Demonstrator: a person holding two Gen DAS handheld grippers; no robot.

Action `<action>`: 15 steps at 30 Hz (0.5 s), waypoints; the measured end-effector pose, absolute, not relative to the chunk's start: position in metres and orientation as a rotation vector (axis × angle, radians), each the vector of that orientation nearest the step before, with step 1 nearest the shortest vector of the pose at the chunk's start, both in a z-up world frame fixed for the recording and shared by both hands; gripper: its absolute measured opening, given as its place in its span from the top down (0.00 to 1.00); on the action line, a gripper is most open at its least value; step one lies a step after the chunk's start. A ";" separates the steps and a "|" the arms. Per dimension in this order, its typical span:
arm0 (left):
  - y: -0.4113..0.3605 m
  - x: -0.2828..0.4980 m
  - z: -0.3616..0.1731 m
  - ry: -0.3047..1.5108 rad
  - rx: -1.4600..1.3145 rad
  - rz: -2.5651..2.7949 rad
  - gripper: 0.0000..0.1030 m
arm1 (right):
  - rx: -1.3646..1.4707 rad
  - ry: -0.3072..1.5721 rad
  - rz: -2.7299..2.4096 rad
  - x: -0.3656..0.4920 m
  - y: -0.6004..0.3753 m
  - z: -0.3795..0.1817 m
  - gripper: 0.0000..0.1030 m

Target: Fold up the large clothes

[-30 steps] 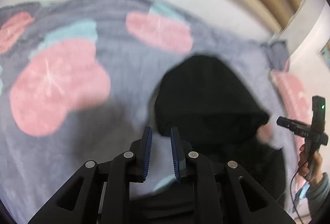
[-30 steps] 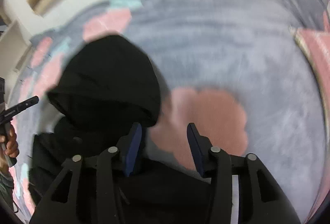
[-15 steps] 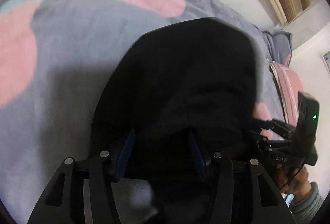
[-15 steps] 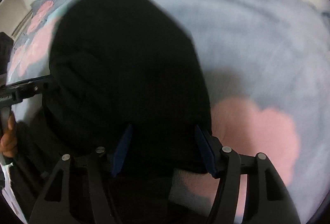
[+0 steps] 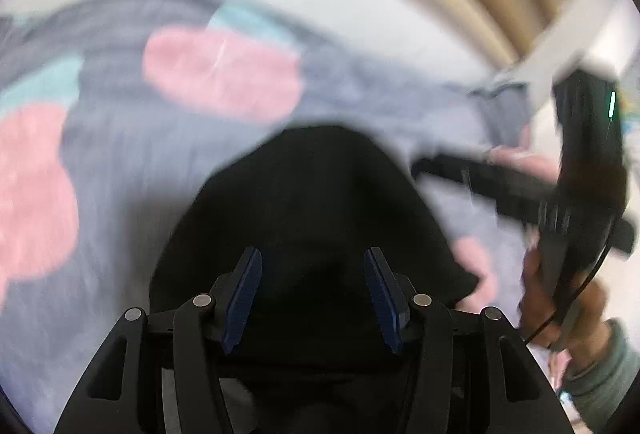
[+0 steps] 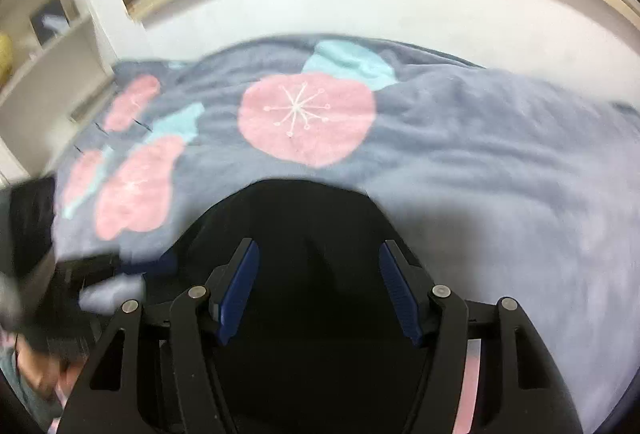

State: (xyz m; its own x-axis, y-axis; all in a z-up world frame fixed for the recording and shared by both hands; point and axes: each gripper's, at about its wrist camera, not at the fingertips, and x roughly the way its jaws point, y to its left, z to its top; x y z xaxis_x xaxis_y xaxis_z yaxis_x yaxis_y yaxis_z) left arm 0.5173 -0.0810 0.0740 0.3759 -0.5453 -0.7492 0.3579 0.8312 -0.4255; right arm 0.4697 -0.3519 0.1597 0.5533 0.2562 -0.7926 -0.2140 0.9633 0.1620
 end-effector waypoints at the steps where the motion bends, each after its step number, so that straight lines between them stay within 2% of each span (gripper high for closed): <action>1: -0.080 0.518 0.059 1.065 -0.203 -0.550 0.47 | 0.043 0.985 0.285 0.484 -0.345 0.147 0.35; 3: -0.077 0.515 0.037 1.079 -0.219 -0.529 0.47 | 0.014 1.089 0.283 0.509 -0.332 0.111 0.35; 6: -0.072 0.513 0.025 1.069 -0.236 -0.539 0.47 | -0.059 1.144 0.244 0.515 -0.324 0.067 0.35; 11: -0.073 0.513 0.034 1.071 -0.207 -0.548 0.47 | -0.043 1.127 0.248 0.504 -0.335 0.075 0.35; 15: -0.055 0.511 0.070 1.025 -0.278 -0.583 0.47 | -0.021 1.082 0.276 0.462 -0.356 0.124 0.35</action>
